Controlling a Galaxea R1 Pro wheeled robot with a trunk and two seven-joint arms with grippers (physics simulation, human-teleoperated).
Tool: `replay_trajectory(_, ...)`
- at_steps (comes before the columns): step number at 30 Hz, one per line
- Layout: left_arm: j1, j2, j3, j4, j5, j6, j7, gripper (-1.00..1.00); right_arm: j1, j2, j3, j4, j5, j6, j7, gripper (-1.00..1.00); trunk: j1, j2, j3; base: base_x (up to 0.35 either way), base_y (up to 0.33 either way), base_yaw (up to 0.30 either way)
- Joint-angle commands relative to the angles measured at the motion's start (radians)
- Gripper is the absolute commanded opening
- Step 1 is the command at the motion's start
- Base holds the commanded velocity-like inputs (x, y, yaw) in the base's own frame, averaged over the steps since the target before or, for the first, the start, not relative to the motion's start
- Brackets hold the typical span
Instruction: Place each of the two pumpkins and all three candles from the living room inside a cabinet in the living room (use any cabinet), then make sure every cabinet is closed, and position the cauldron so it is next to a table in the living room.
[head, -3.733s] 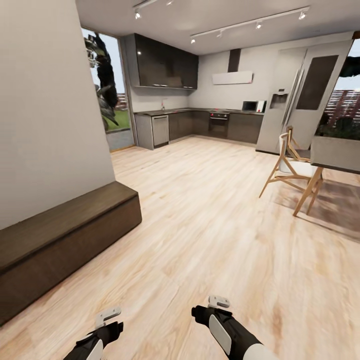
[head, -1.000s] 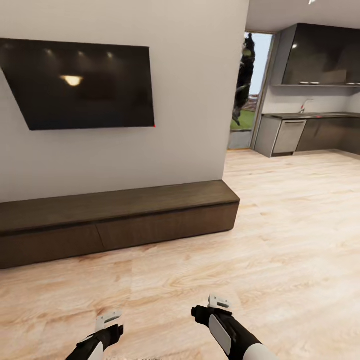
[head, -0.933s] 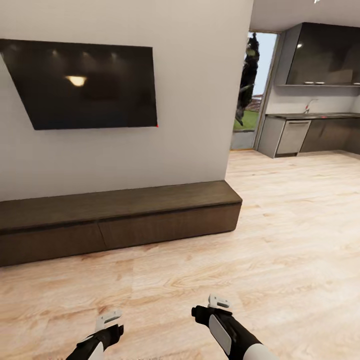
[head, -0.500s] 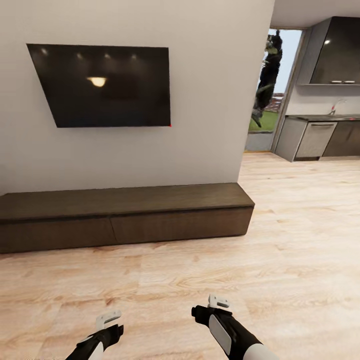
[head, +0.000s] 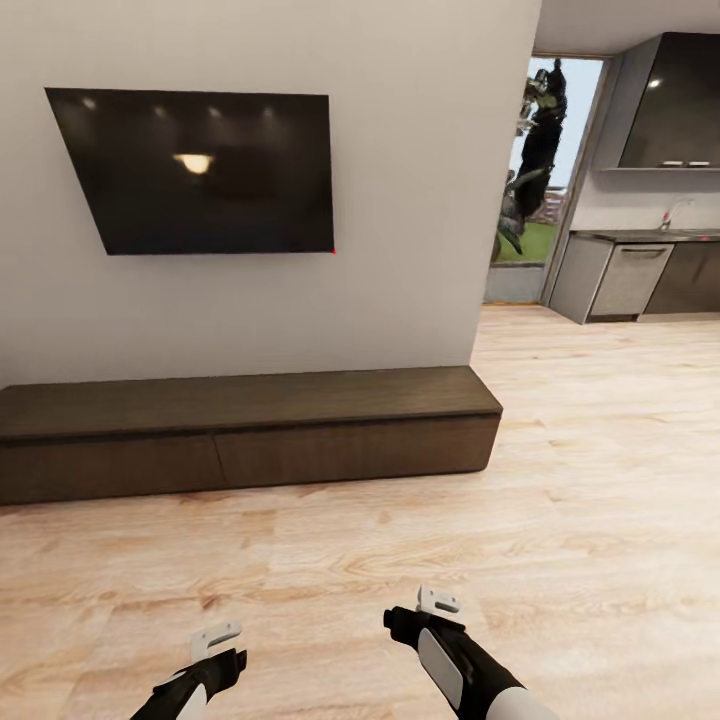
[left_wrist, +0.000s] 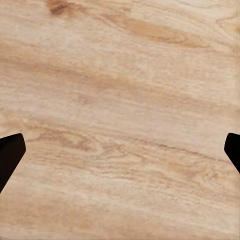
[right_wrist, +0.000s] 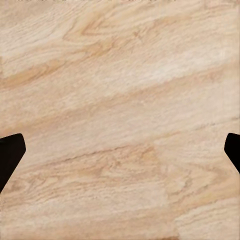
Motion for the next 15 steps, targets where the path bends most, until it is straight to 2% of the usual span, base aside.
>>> replay_trajectory(1,0.0,0.0,0.0,-0.003,0.01,0.006,0.003,1.0,-0.001,0.0,0.004,-0.002,-0.005,0.003,-0.008,1.0,0.0,0.0,-0.001,0.0,-0.011,0.0)
replay_trajectory(8,0.0,0.0,0.0,-0.003,0.011,0.005,0.003,1.0,-0.001,0.0,0.003,-0.003,-0.009,0.001,-0.009,1.0,0.0,0.0,-0.001,0.073,-0.018,-0.008)
replay_trajectory(15,0.0,0.0,-0.001,-0.003,0.012,0.004,0.003,1.0,-0.001,0.0,0.003,-0.003,-0.004,0.0,-0.012,1.0,0.0,0.0,-0.001,0.025,-0.008,-0.083)
